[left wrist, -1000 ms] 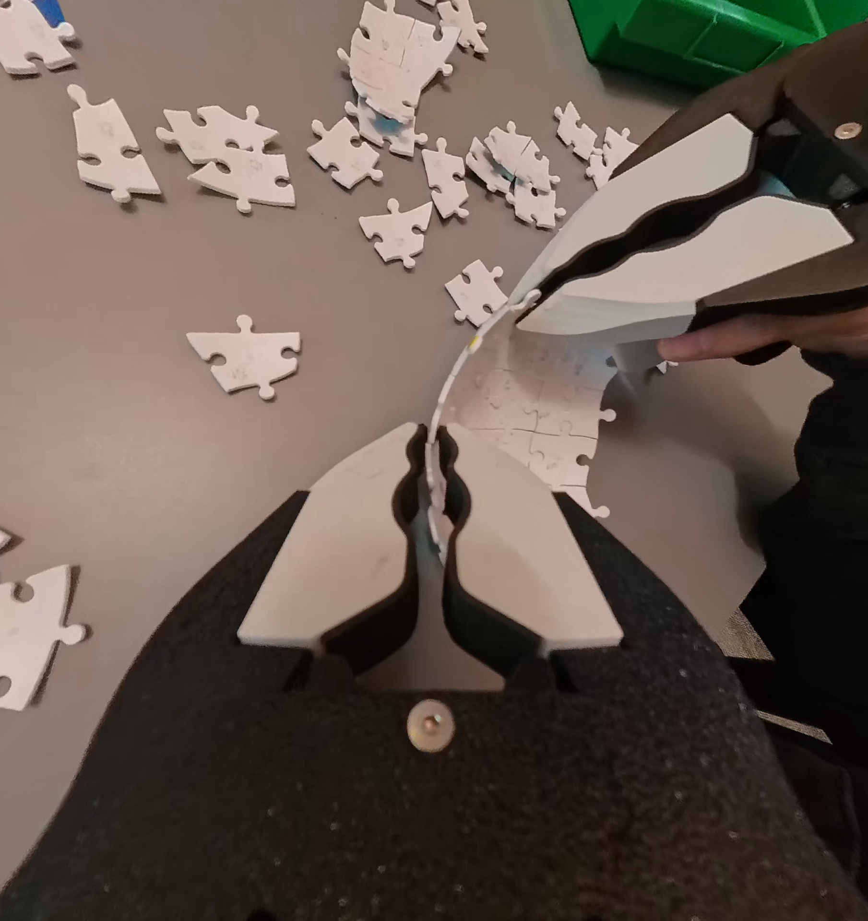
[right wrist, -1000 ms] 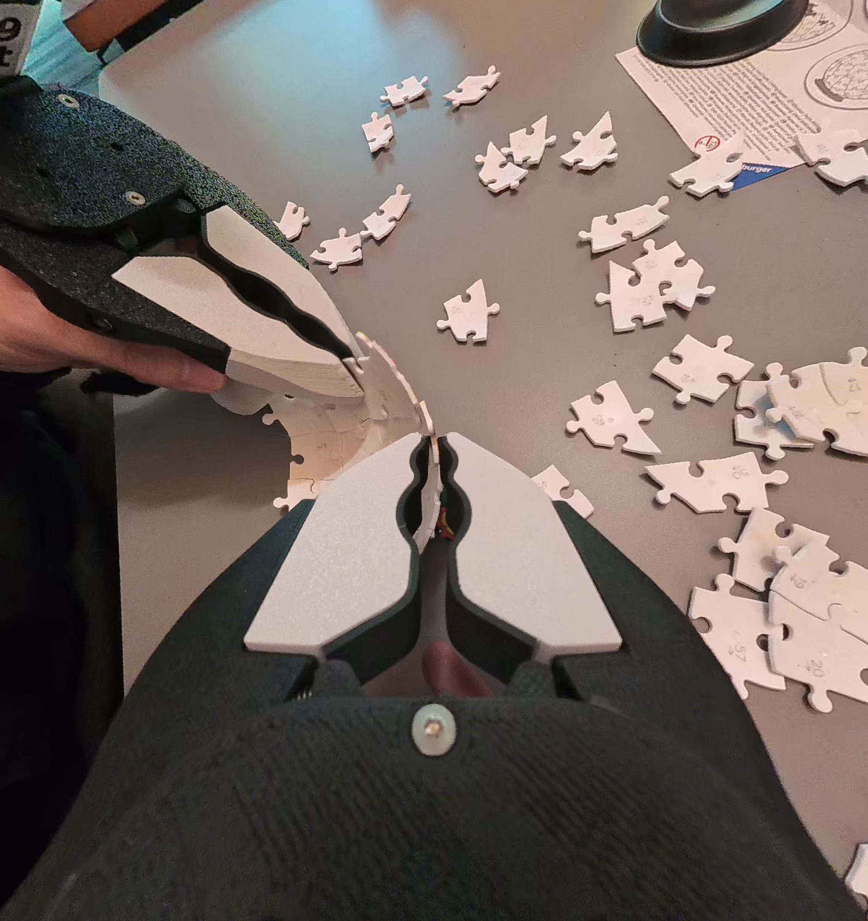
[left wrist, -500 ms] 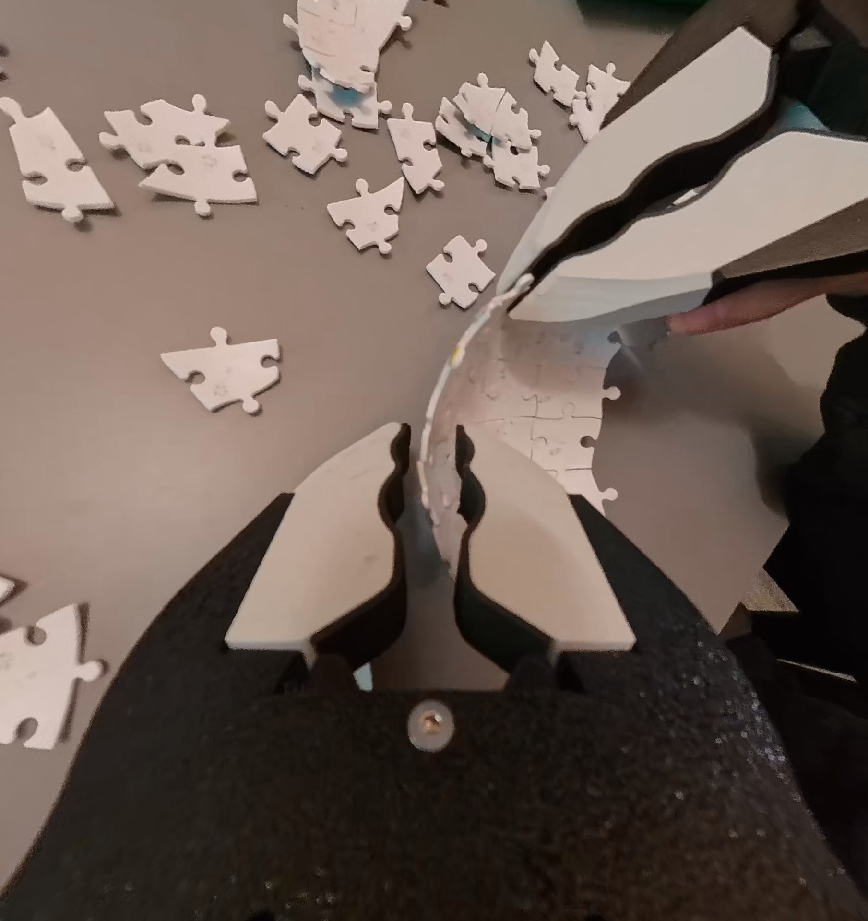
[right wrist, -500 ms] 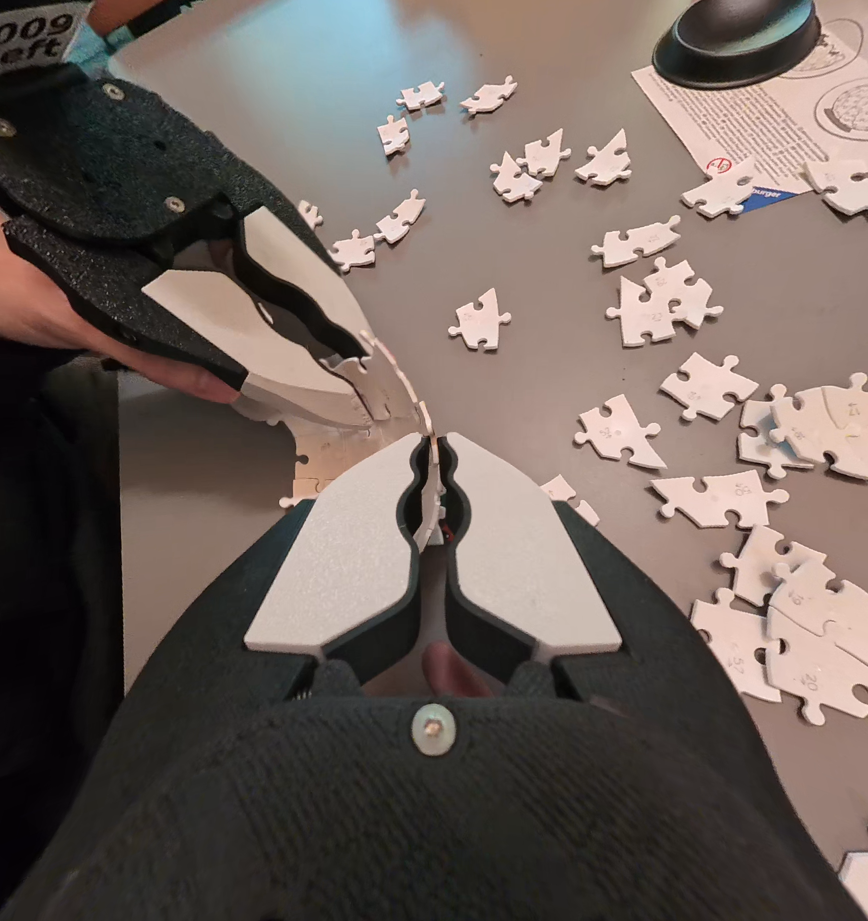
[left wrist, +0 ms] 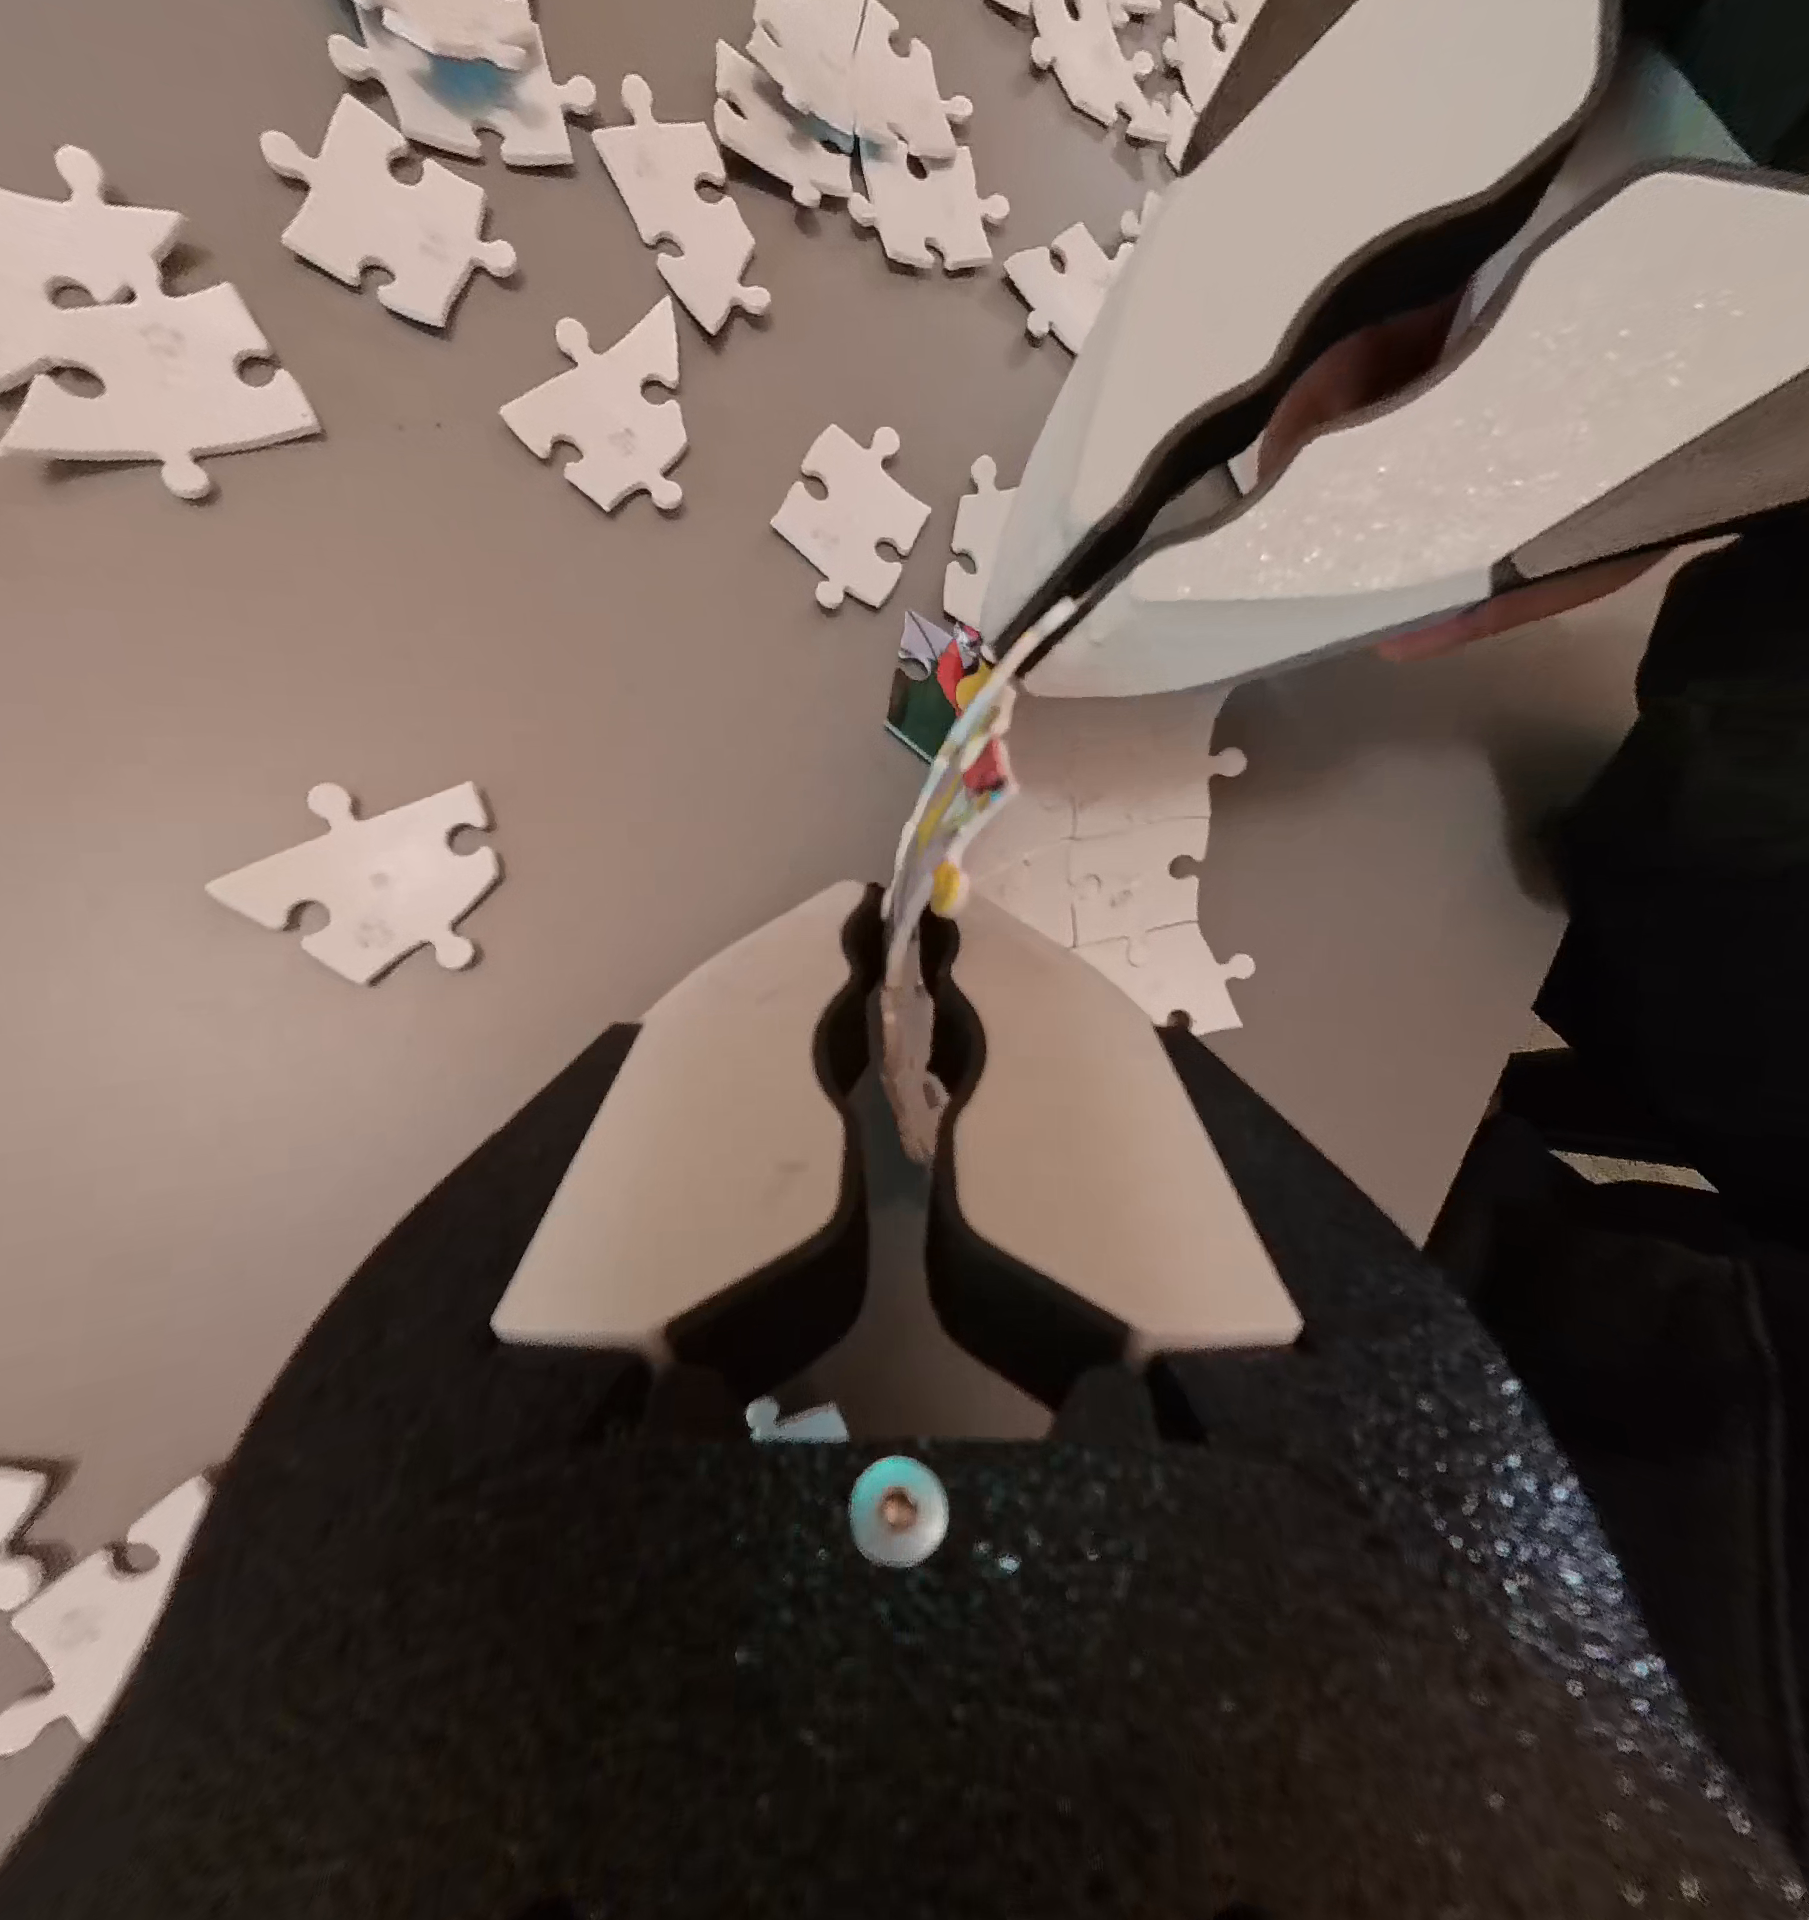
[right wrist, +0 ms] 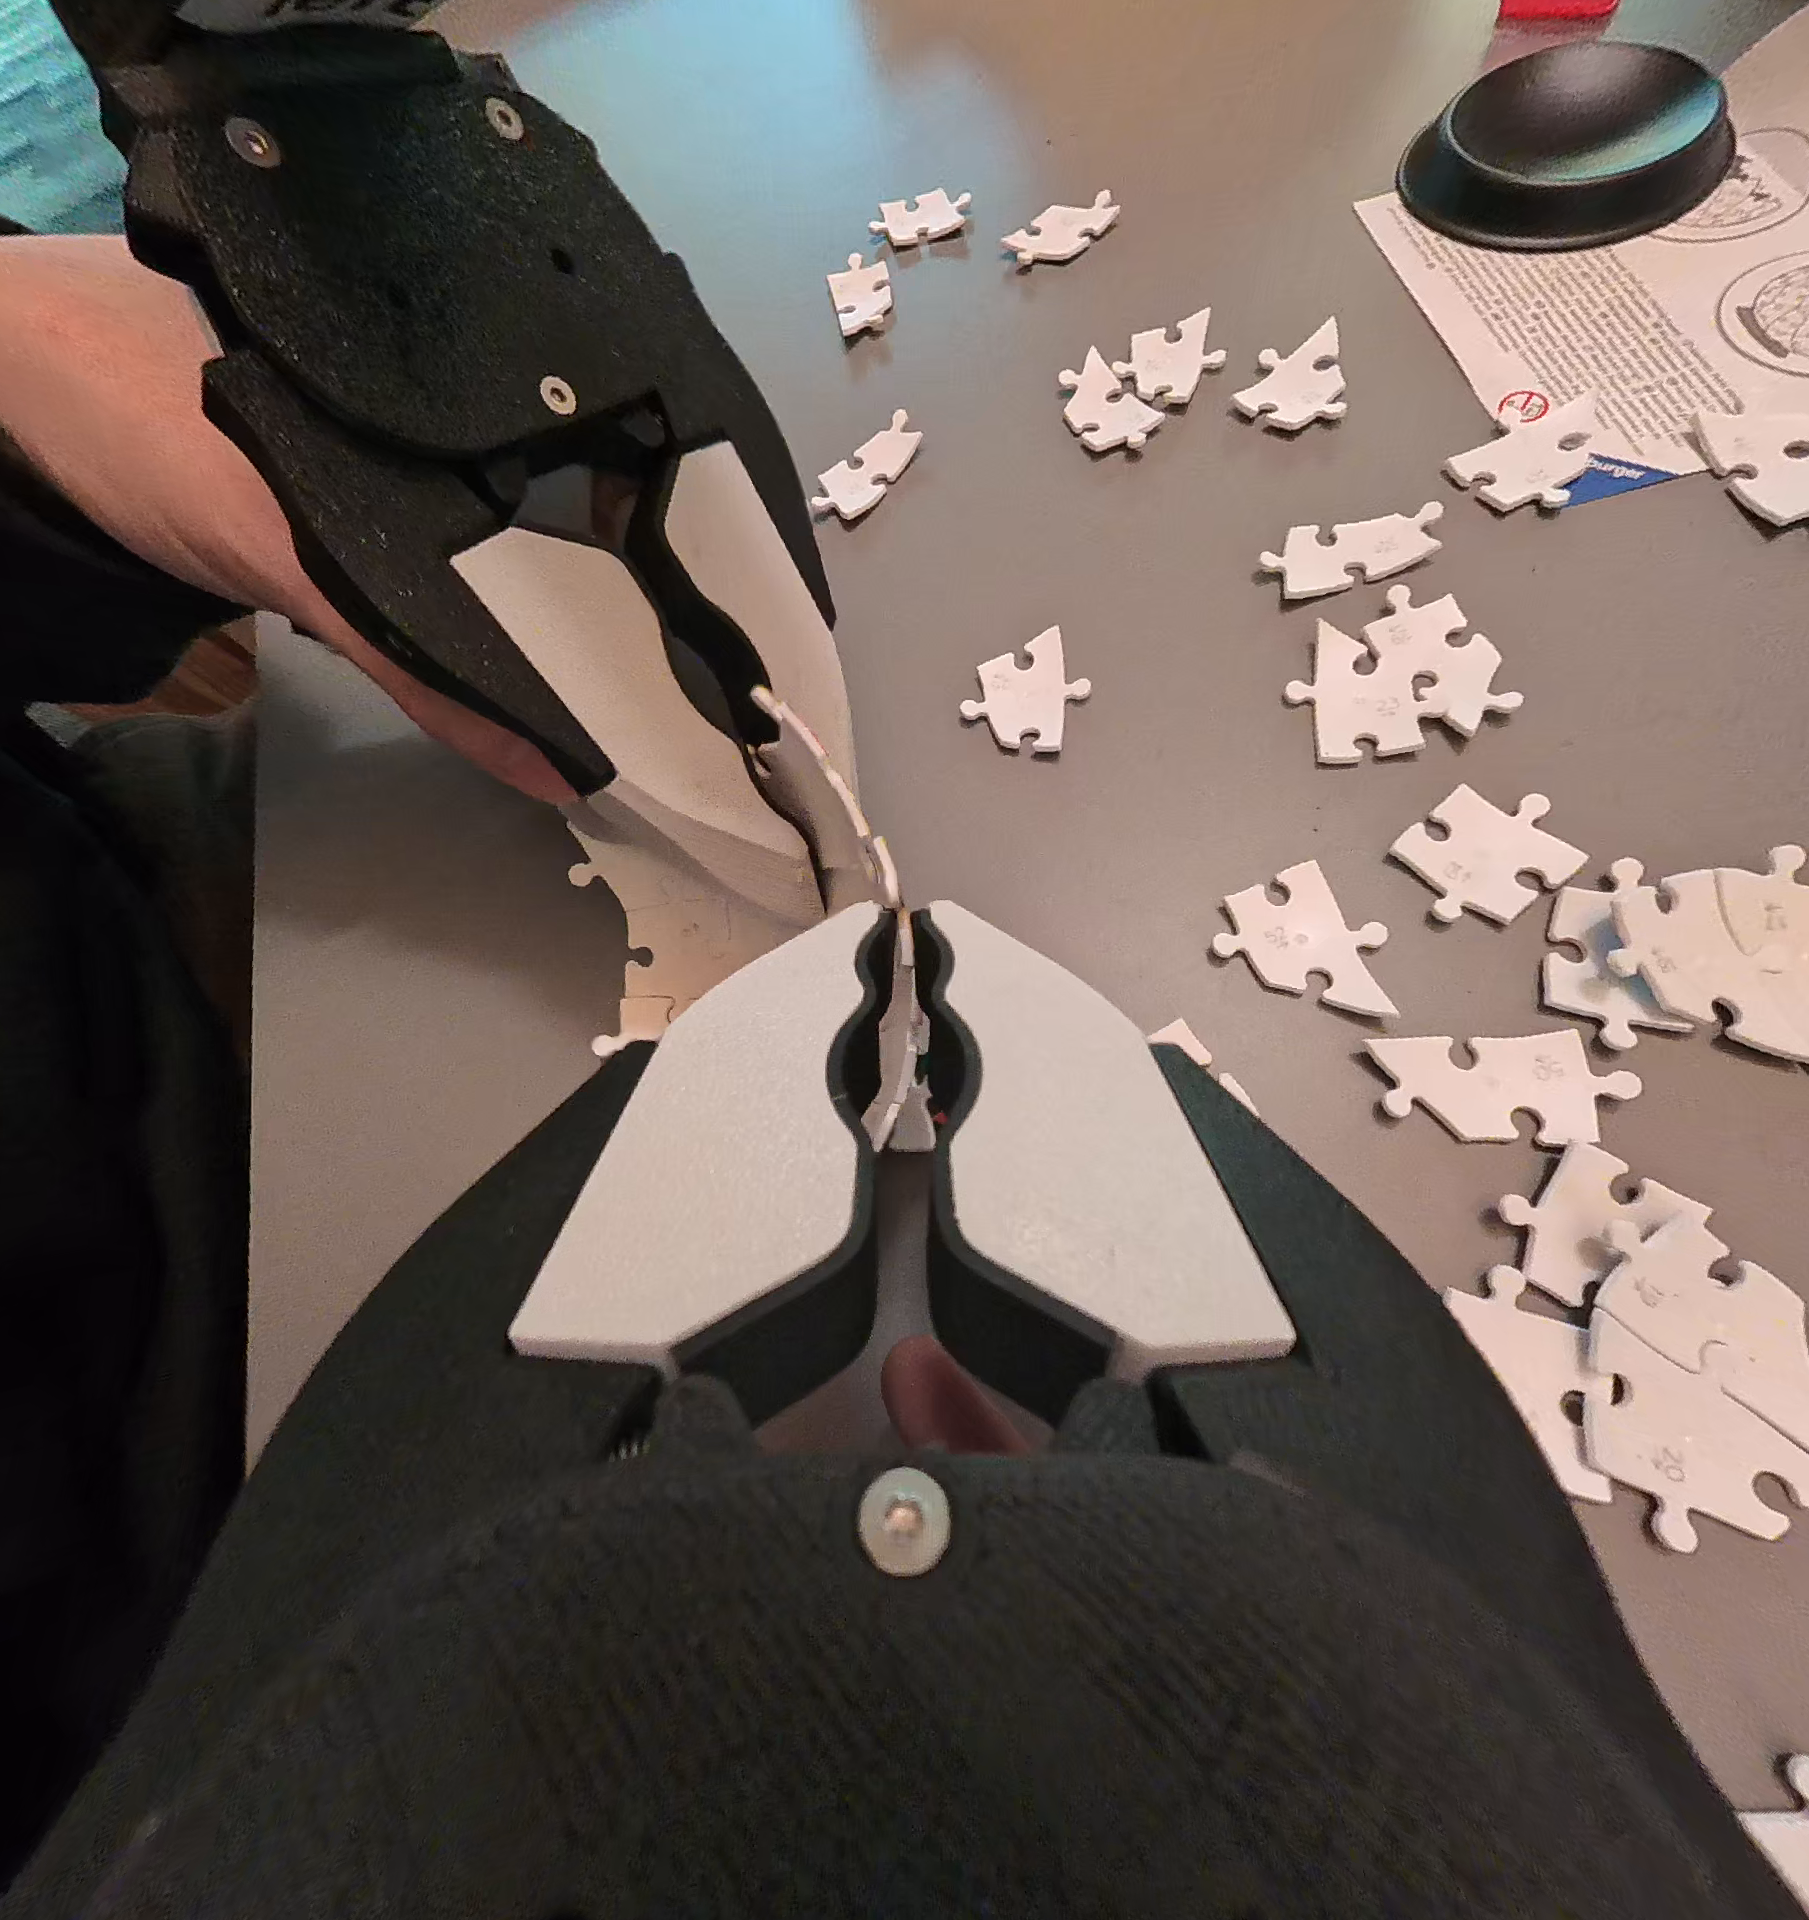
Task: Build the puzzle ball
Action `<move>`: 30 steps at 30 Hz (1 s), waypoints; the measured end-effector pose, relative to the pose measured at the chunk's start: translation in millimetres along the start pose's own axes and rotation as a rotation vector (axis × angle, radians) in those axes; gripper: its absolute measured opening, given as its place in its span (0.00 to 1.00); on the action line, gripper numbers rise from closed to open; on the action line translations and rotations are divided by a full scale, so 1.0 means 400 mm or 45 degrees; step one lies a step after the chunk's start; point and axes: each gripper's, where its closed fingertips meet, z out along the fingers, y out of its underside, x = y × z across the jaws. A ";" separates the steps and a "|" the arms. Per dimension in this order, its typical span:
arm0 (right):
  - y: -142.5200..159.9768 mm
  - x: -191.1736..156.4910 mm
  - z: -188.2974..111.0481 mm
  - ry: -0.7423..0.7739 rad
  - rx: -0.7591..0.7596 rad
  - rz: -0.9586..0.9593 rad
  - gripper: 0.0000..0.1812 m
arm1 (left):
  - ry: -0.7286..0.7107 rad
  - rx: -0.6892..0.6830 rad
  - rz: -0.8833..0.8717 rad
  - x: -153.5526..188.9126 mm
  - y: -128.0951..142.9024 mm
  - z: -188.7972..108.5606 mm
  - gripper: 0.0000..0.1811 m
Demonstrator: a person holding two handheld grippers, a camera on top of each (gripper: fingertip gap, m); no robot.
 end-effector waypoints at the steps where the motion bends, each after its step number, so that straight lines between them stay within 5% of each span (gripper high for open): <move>1: 0.001 0.000 0.000 -0.001 0.000 -0.002 0.02 | 0.004 0.000 -0.001 0.000 0.000 0.000 0.04; 16: -0.002 -0.001 0.005 0.028 -0.010 -0.096 0.02 | -0.075 -0.073 0.052 -0.020 -0.001 -0.006 0.08; 30: 0.002 -0.020 0.007 -0.014 -0.027 -0.180 0.02 | -0.061 -0.061 0.431 0.011 -0.037 -0.013 0.05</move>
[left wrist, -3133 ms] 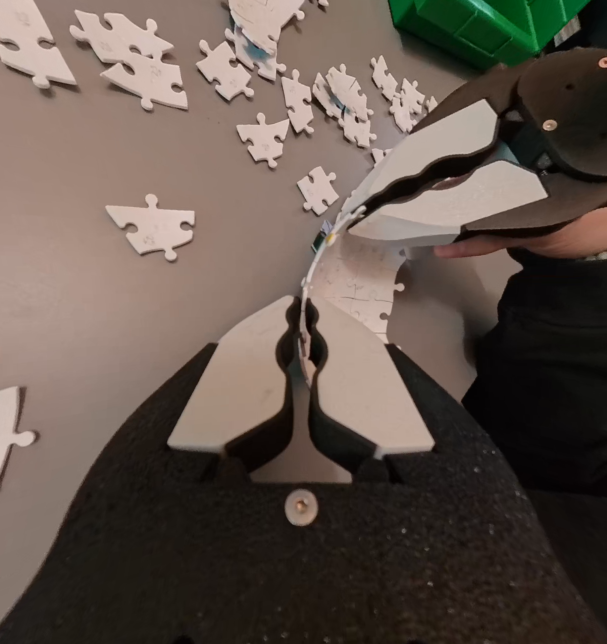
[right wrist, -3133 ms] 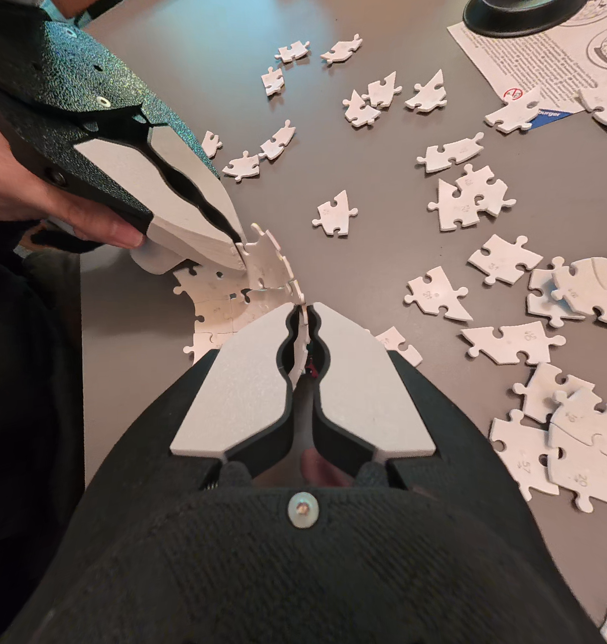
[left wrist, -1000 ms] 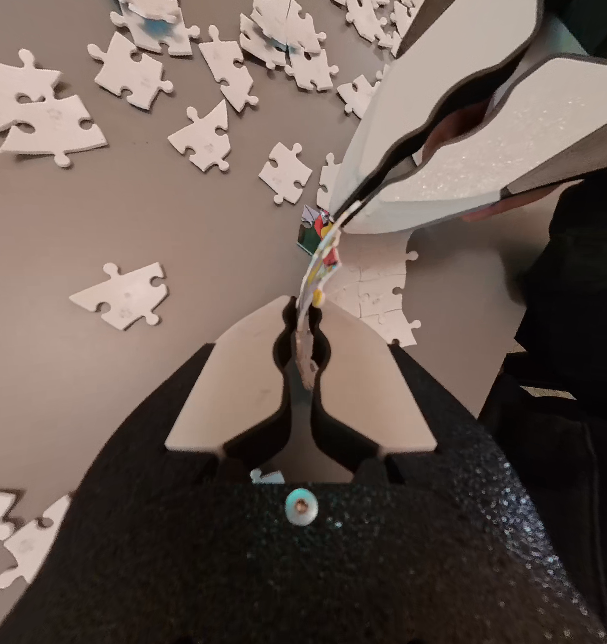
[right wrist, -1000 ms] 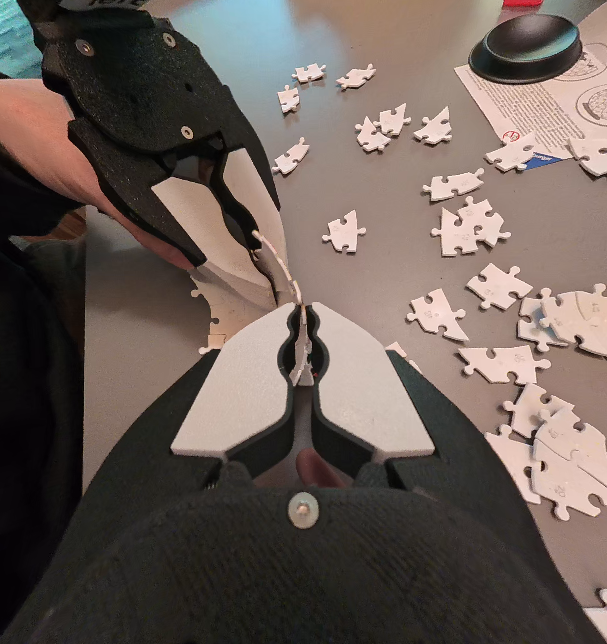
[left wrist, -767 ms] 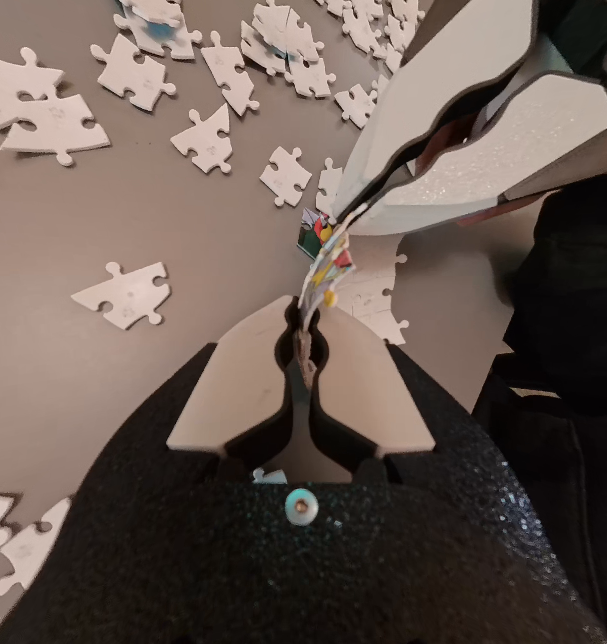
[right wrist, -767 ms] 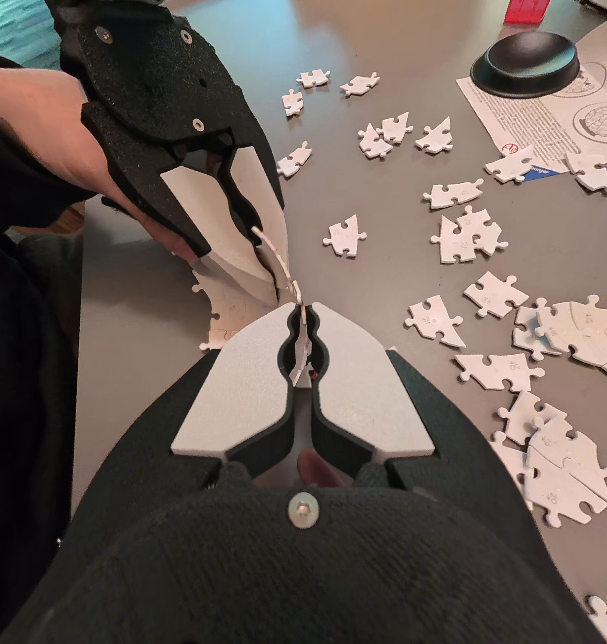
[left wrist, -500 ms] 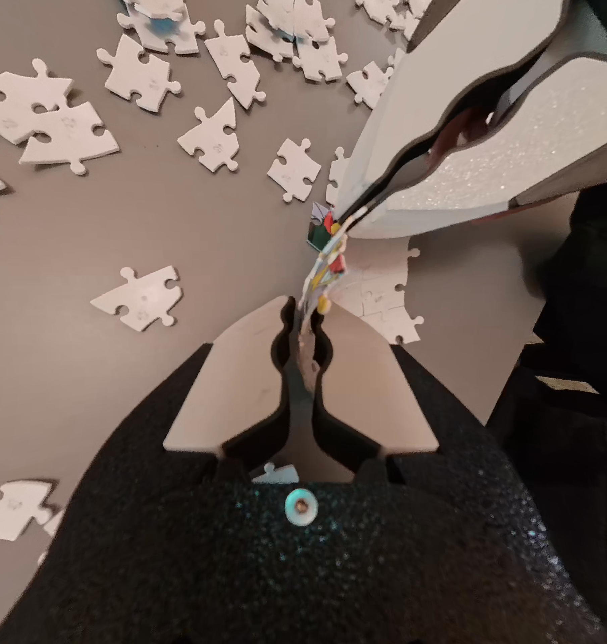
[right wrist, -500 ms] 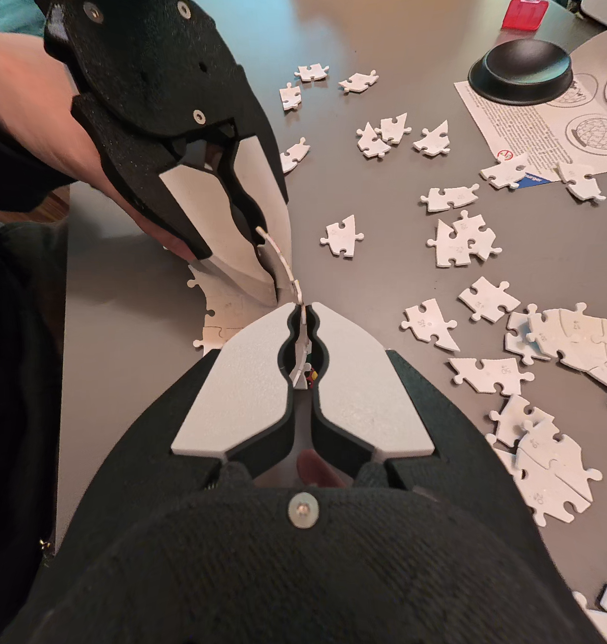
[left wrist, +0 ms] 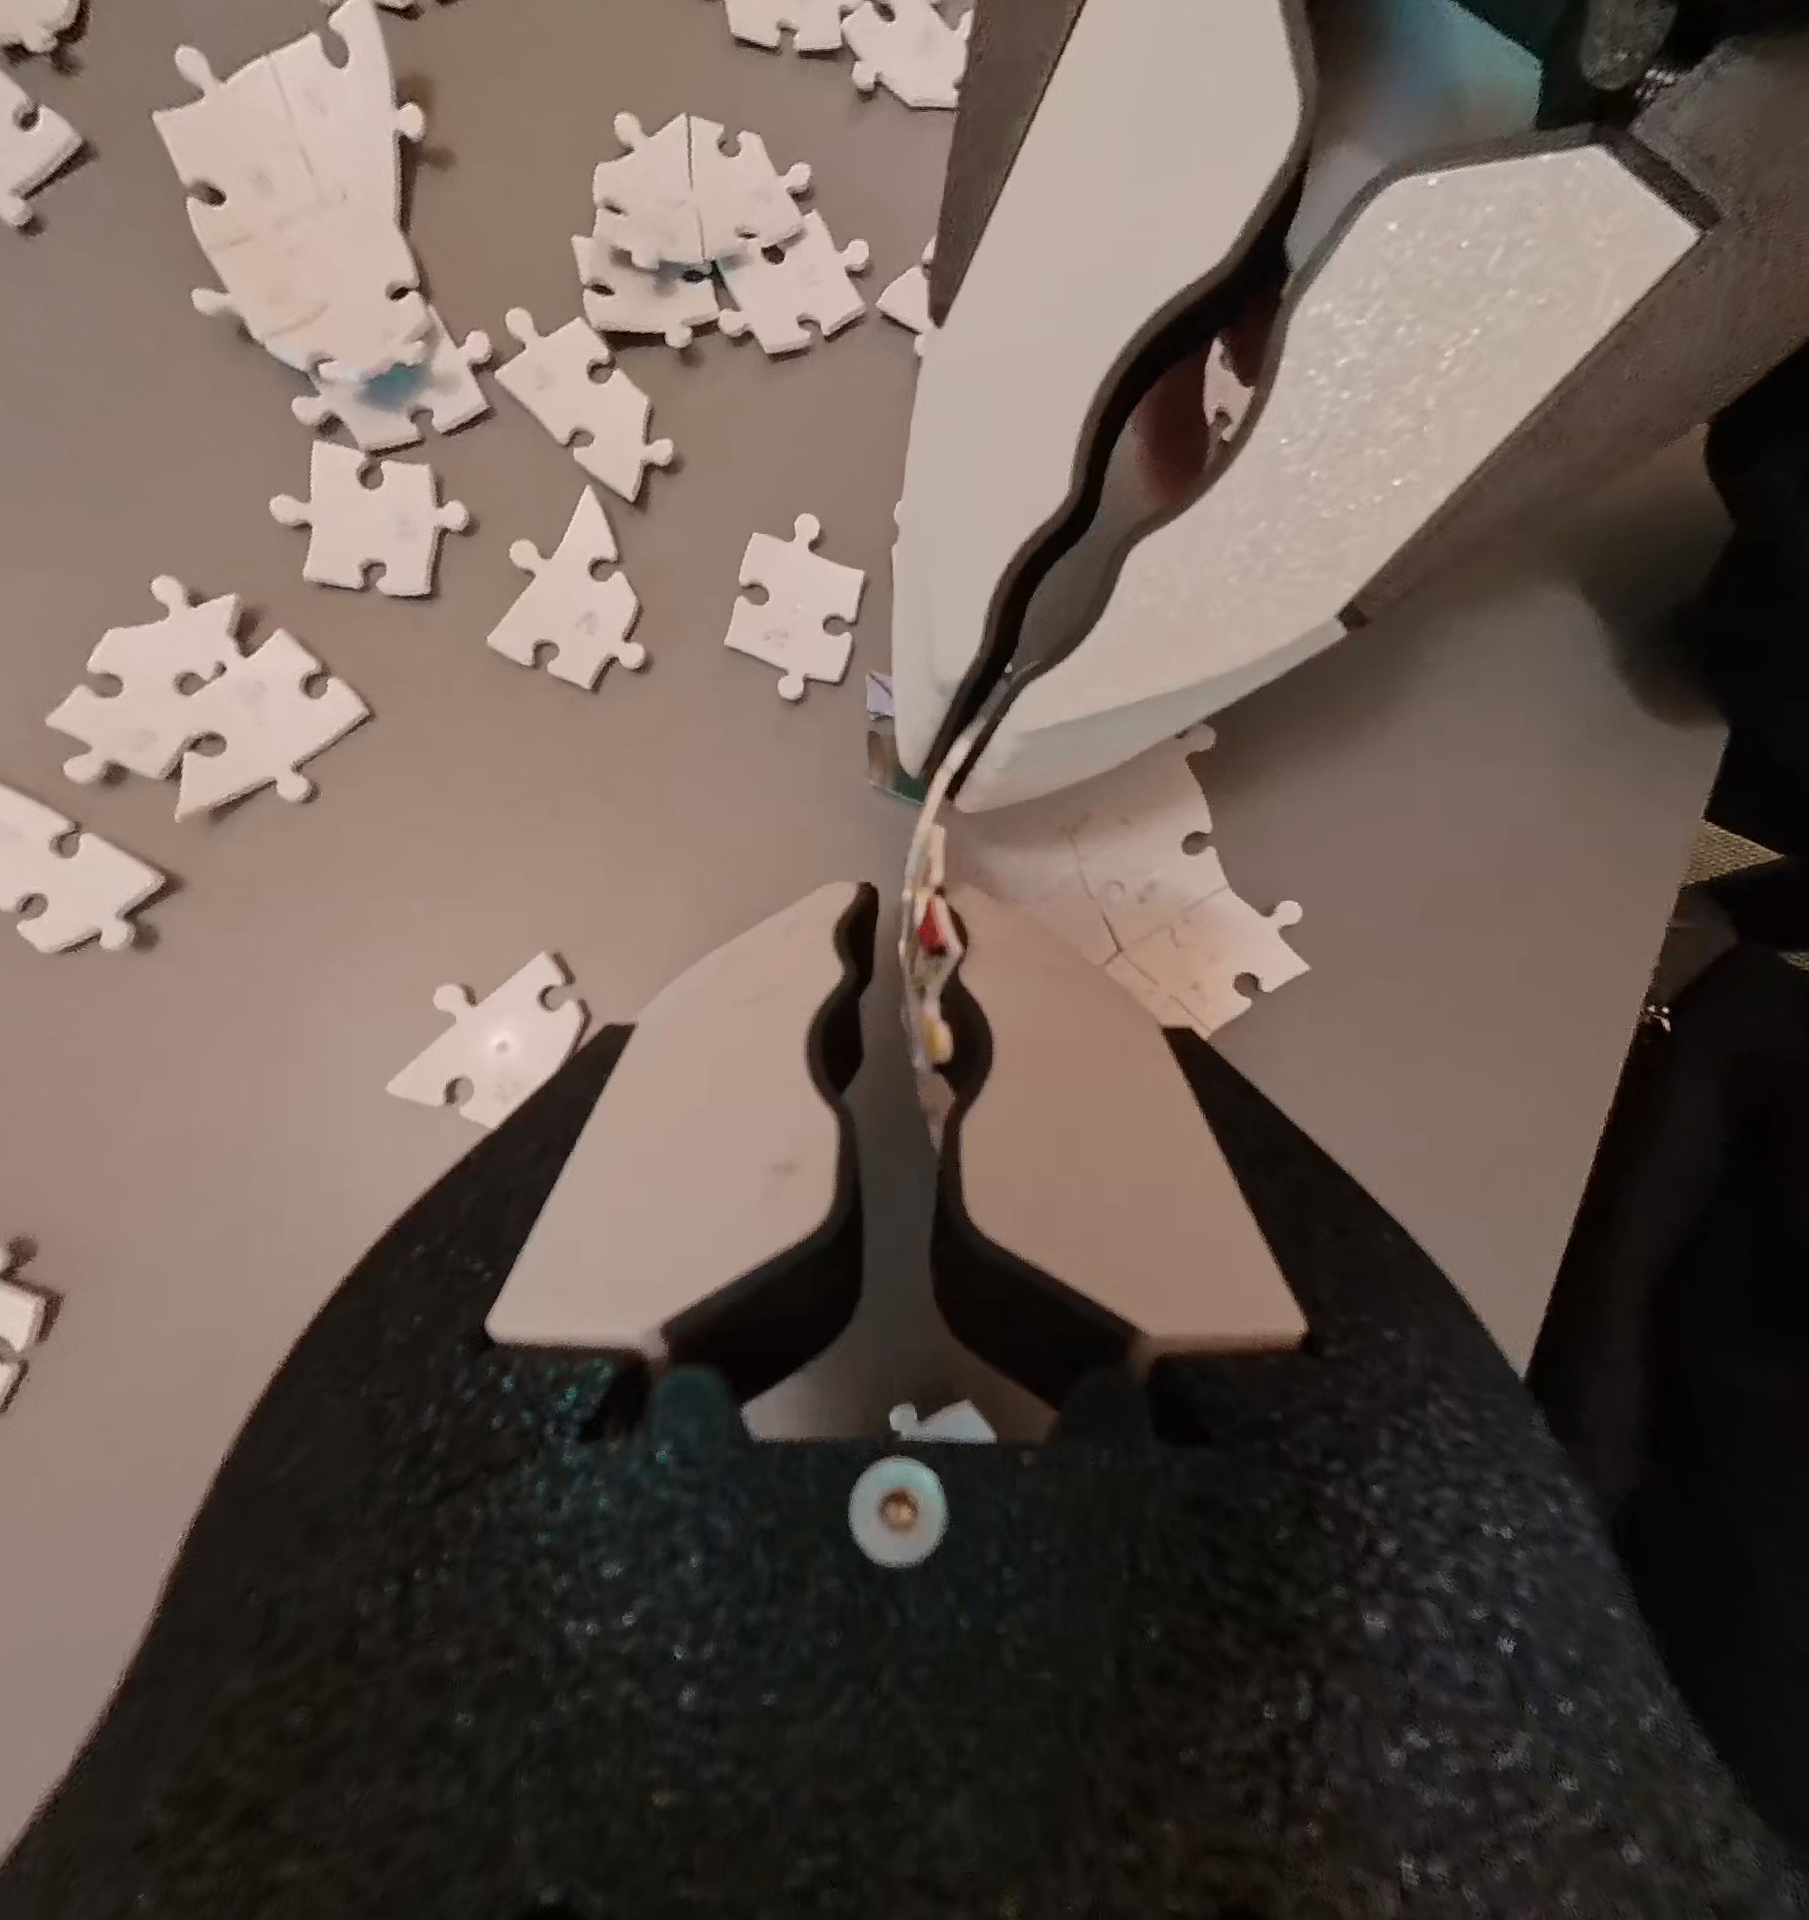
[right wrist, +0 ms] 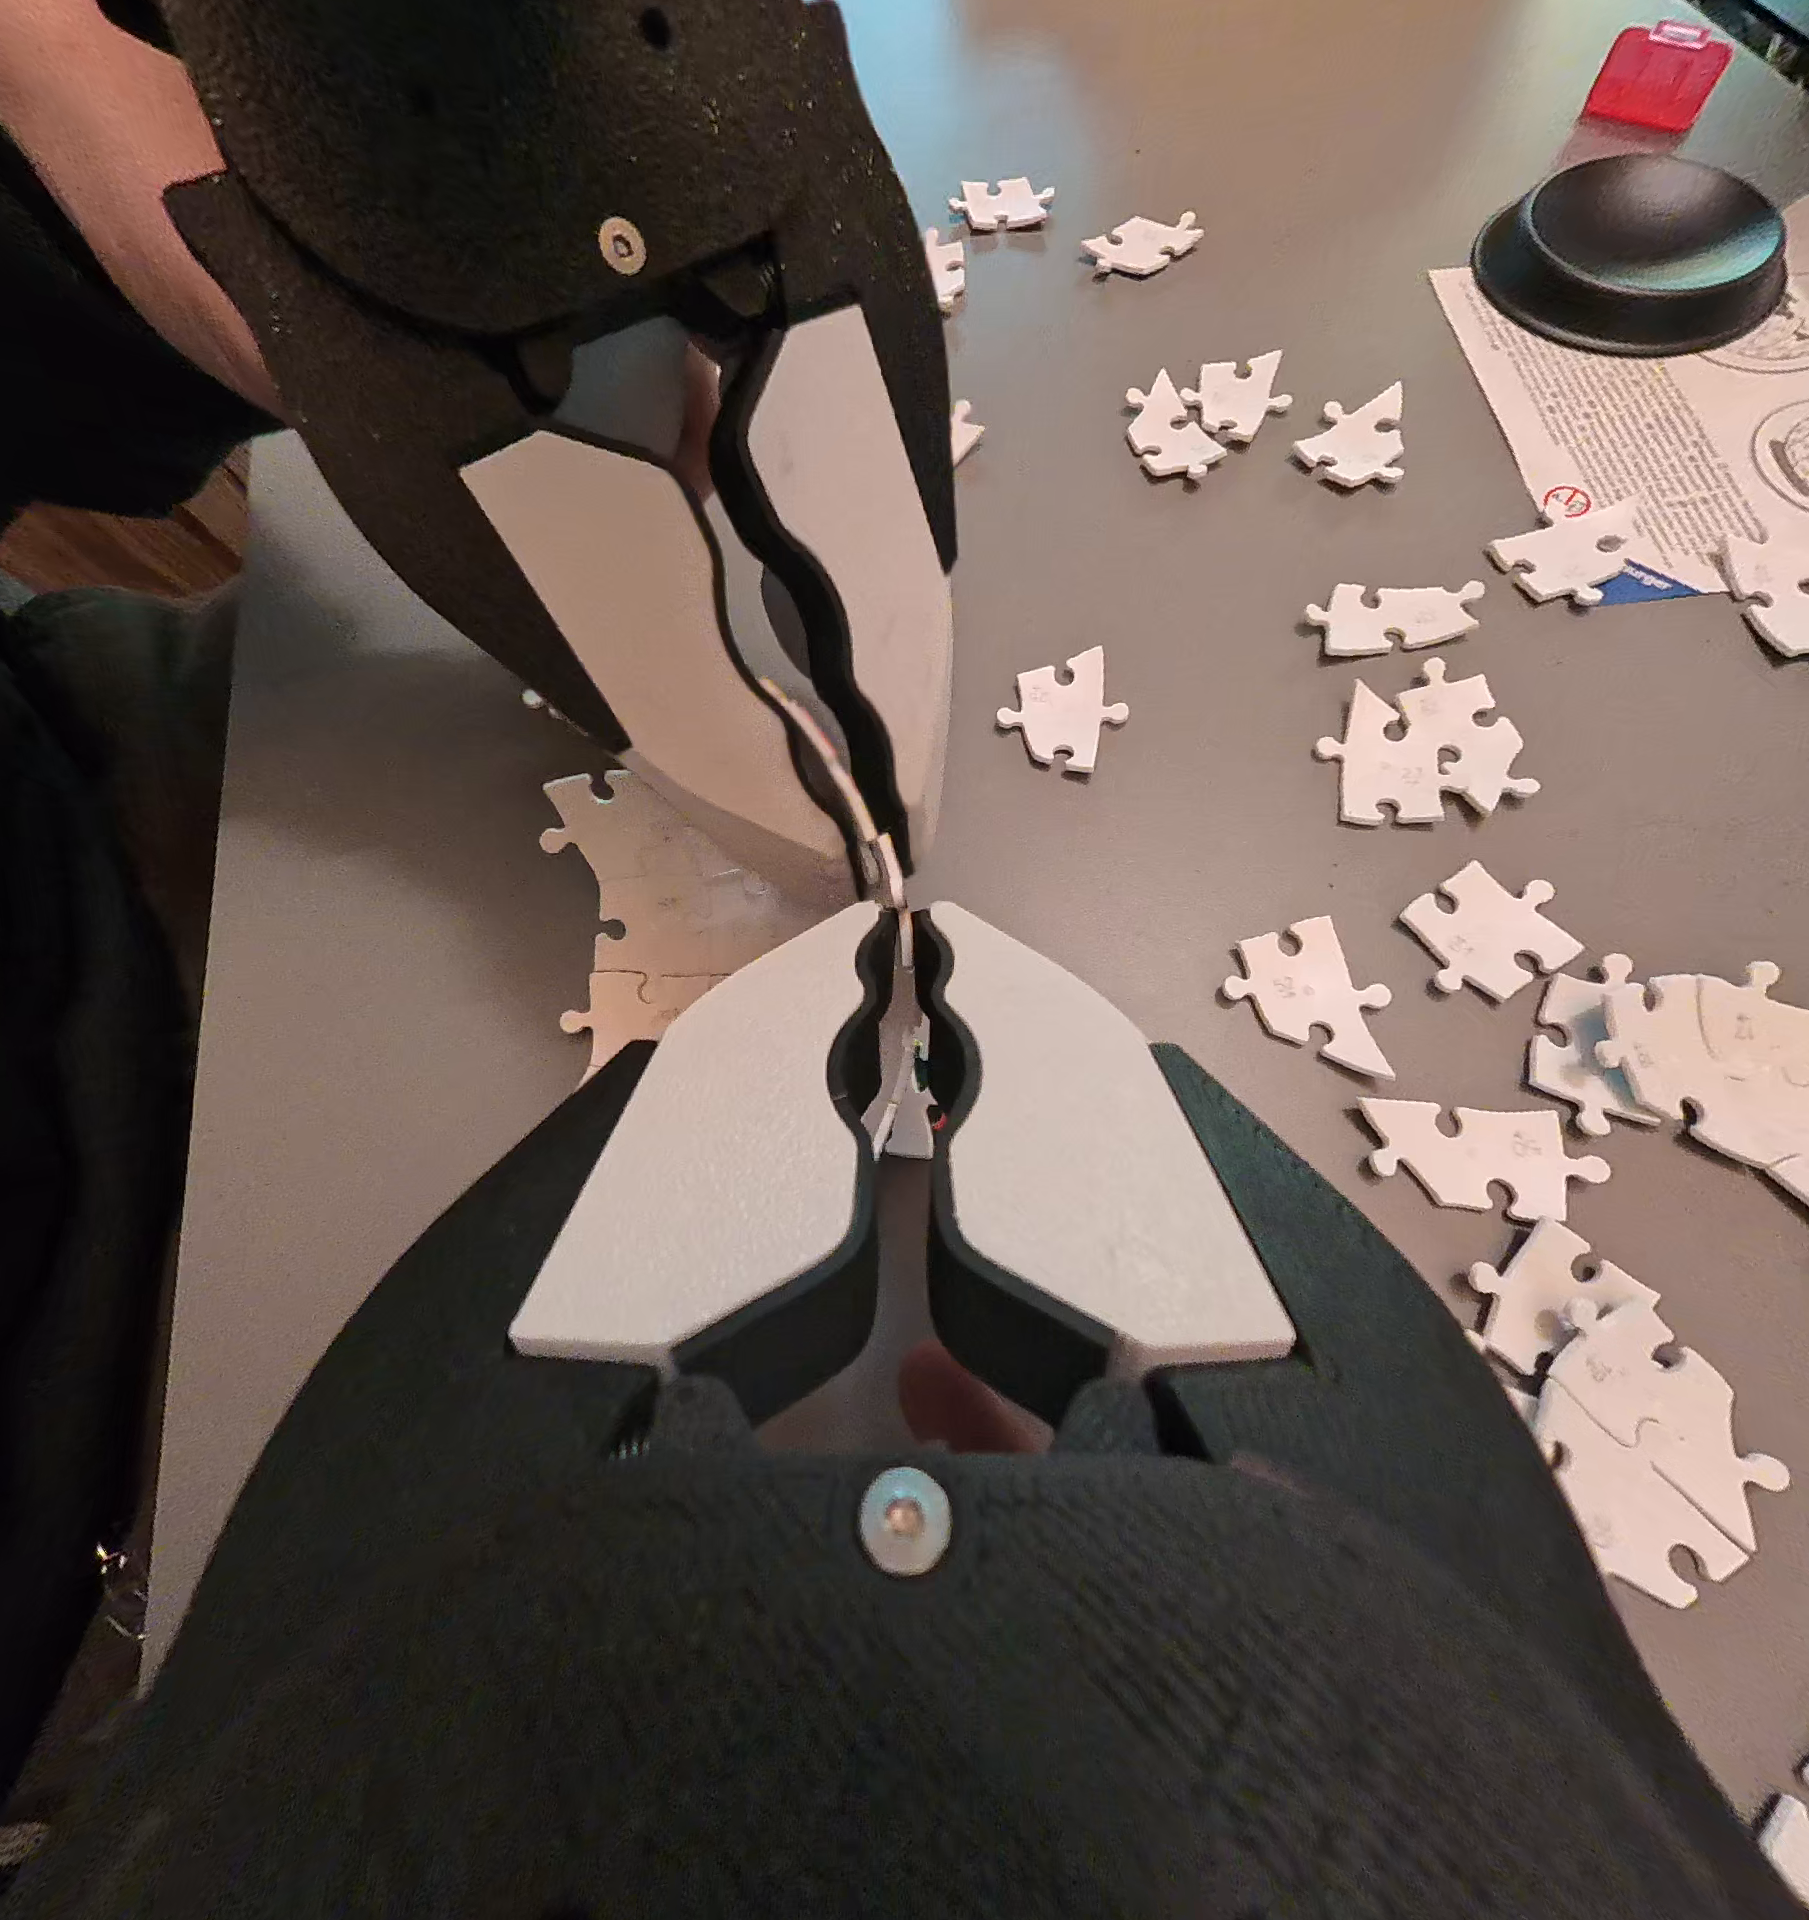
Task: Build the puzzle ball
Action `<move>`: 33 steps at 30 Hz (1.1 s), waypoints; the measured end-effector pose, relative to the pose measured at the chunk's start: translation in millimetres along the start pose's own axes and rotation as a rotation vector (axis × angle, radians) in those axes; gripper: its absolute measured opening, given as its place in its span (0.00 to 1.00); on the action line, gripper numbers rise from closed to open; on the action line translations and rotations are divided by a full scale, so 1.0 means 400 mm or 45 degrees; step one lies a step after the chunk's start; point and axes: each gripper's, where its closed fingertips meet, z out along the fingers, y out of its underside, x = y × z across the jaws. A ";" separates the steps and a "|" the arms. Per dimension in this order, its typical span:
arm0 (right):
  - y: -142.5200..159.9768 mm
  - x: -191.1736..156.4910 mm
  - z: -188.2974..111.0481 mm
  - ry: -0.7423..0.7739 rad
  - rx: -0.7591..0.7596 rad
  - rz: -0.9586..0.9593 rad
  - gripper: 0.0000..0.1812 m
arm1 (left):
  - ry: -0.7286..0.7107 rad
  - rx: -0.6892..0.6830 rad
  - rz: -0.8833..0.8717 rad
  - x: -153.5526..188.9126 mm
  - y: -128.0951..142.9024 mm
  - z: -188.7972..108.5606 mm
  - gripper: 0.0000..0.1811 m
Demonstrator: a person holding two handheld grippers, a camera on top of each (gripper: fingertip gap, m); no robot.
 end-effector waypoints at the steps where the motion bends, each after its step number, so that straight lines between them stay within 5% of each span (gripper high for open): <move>1: 0.000 0.000 0.000 -0.001 0.001 -0.002 0.02 | 0.013 0.003 0.004 0.003 0.000 0.001 0.03; 33: -0.005 0.007 -0.001 0.041 0.035 -0.145 0.02 | 0.120 0.013 0.046 0.000 -0.007 0.009 0.02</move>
